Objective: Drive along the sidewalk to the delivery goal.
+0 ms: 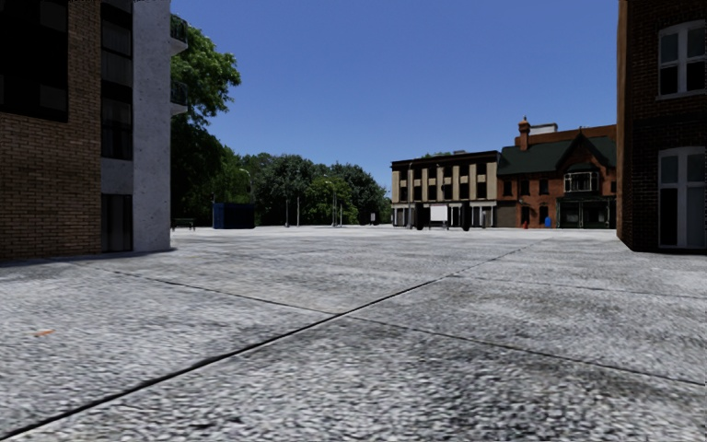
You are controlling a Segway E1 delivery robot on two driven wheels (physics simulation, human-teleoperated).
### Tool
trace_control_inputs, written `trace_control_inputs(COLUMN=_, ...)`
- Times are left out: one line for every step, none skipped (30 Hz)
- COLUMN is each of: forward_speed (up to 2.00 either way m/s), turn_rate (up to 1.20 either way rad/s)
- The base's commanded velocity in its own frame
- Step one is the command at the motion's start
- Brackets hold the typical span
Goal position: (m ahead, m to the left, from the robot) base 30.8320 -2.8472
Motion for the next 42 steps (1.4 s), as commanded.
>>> trace_control_inputs(forward_speed=2.0, turn_rate=0.0)
trace_control_inputs(forward_speed=2.0, turn_rate=0.0)
trace_control_inputs(forward_speed=2.0, turn_rate=0.0)
trace_control_inputs(forward_speed=2.0, turn_rate=0.0)
trace_control_inputs(forward_speed=2.0, turn_rate=0.0)
trace_control_inputs(forward_speed=2.0, turn_rate=0.0)
trace_control_inputs(forward_speed=2.0, turn_rate=0.0)
trace_control_inputs(forward_speed=2.0, turn_rate=0.0)
trace_control_inputs(forward_speed=2.0, turn_rate=0.0)
trace_control_inputs(forward_speed=2.0, turn_rate=0.0)
trace_control_inputs(forward_speed=2.0, turn_rate=0.0)
trace_control_inputs(forward_speed=2.0, turn_rate=0.0)
trace_control_inputs(forward_speed=2.0, turn_rate=0.0)
trace_control_inputs(forward_speed=2.0, turn_rate=0.0)
trace_control_inputs(forward_speed=2.0, turn_rate=0.0)
trace_control_inputs(forward_speed=2.0, turn_rate=0.0)
trace_control_inputs(forward_speed=2.0, turn_rate=0.0)
trace_control_inputs(forward_speed=2.0, turn_rate=0.0)
trace_control_inputs(forward_speed=2.0, turn_rate=0.0)
trace_control_inputs(forward_speed=2.0, turn_rate=0.0)
trace_control_inputs(forward_speed=2.0, turn_rate=0.0)
trace_control_inputs(forward_speed=2.0, turn_rate=0.0)
trace_control_inputs(forward_speed=2.0, turn_rate=0.0)
trace_control_inputs(forward_speed=2.0, turn_rate=0.0)
trace_control_inputs(forward_speed=2.0, turn_rate=0.0)
trace_control_inputs(forward_speed=2.0, turn_rate=0.0)
trace_control_inputs(forward_speed=2.0, turn_rate=0.0)
trace_control_inputs(forward_speed=2.0, turn_rate=0.0)
trace_control_inputs(forward_speed=2.0, turn_rate=0.0)
trace_control_inputs(forward_speed=2.0, turn_rate=0.0)
trace_control_inputs(forward_speed=2.0, turn_rate=0.0)
trace_control_inputs(forward_speed=2.0, turn_rate=0.0)
trace_control_inputs(forward_speed=2.0, turn_rate=0.0)
trace_control_inputs(forward_speed=2.0, turn_rate=0.0)
trace_control_inputs(forward_speed=2.0, turn_rate=0.0)
trace_control_inputs(forward_speed=2.0, turn_rate=0.0)
trace_control_inputs(forward_speed=2.0, turn_rate=0.0)
trace_control_inputs(forward_speed=2.0, turn_rate=0.0)
trace_control_inputs(forward_speed=2.0, turn_rate=0.0)
trace_control_inputs(forward_speed=2.0, turn_rate=0.0)
trace_control_inputs(forward_speed=2.0, turn_rate=0.0)
trace_control_inputs(forward_speed=2.0, turn_rate=0.0)
